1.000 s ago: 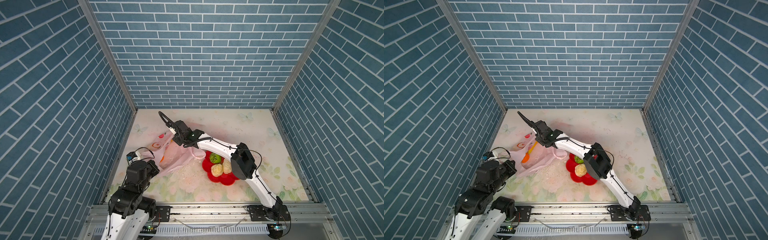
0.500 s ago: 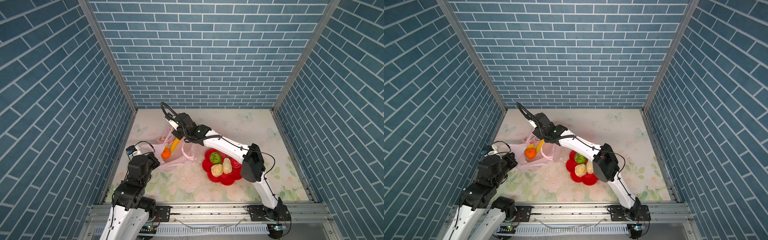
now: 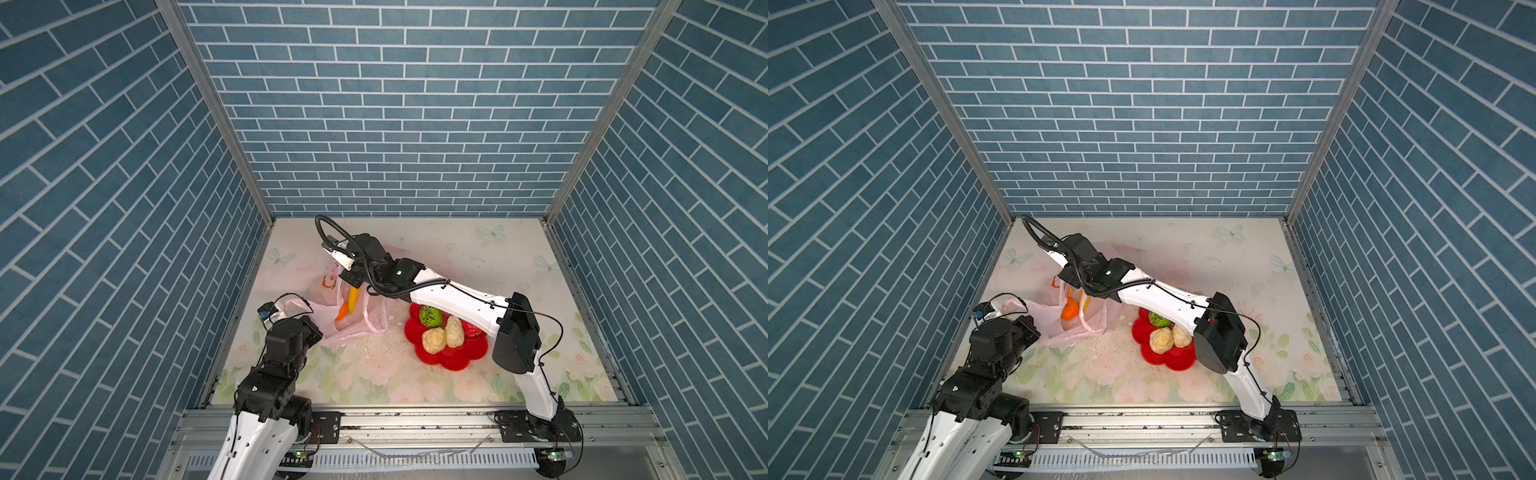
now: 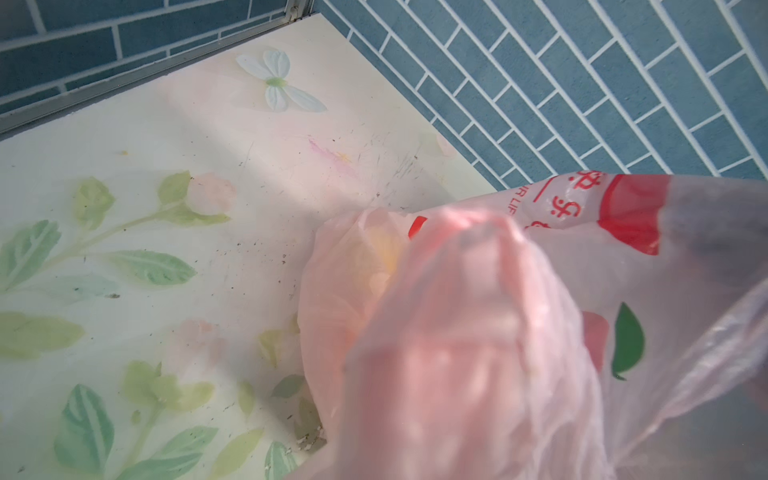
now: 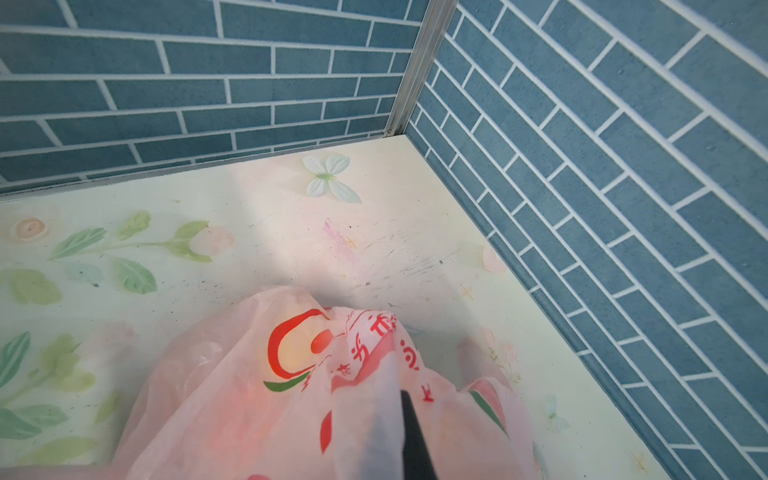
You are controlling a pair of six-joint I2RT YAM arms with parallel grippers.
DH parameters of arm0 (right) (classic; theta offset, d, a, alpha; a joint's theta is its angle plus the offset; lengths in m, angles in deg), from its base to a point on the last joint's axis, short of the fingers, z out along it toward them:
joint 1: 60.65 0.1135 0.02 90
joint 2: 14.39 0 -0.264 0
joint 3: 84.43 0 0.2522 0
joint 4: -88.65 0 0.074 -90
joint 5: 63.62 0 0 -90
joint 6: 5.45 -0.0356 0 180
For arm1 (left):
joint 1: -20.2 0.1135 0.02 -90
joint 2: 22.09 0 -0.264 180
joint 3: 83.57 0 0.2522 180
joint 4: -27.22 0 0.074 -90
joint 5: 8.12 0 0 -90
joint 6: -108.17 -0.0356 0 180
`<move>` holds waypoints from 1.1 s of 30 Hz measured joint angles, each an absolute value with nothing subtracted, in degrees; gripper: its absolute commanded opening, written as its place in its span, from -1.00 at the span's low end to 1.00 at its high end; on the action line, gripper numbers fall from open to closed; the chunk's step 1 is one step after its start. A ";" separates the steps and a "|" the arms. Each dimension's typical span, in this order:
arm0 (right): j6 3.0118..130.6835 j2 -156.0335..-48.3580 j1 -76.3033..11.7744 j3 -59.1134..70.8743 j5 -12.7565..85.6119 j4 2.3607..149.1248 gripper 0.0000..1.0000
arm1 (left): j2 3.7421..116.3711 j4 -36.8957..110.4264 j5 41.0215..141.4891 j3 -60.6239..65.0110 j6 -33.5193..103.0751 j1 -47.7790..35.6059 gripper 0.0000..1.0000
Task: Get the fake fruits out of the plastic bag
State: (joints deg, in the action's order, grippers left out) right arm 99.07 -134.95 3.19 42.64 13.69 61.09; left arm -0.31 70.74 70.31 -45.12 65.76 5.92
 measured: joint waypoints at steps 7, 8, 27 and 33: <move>101.41 -129.94 5.55 36.81 11.02 65.00 -1.00 | -0.55 69.78 68.50 -47.39 66.73 5.92 -0.86; 101.41 -129.40 5.74 36.11 10.71 65.55 -1.00 | -0.48 69.54 68.19 -47.59 66.81 5.92 -0.86; 99.81 -127.84 6.20 31.48 7.41 68.52 -1.00 | -2.60 70.07 67.53 -48.84 67.71 5.92 -0.88; 96.80 -127.87 5.66 29.40 7.00 67.34 -0.91 | -7.54 76.10 67.56 -48.70 68.52 5.92 -0.88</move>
State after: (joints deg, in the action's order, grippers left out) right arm 96.80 -127.87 5.66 29.40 7.00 67.34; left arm -7.54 76.10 67.56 -48.70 68.52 5.92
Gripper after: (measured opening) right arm 0.045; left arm 0.059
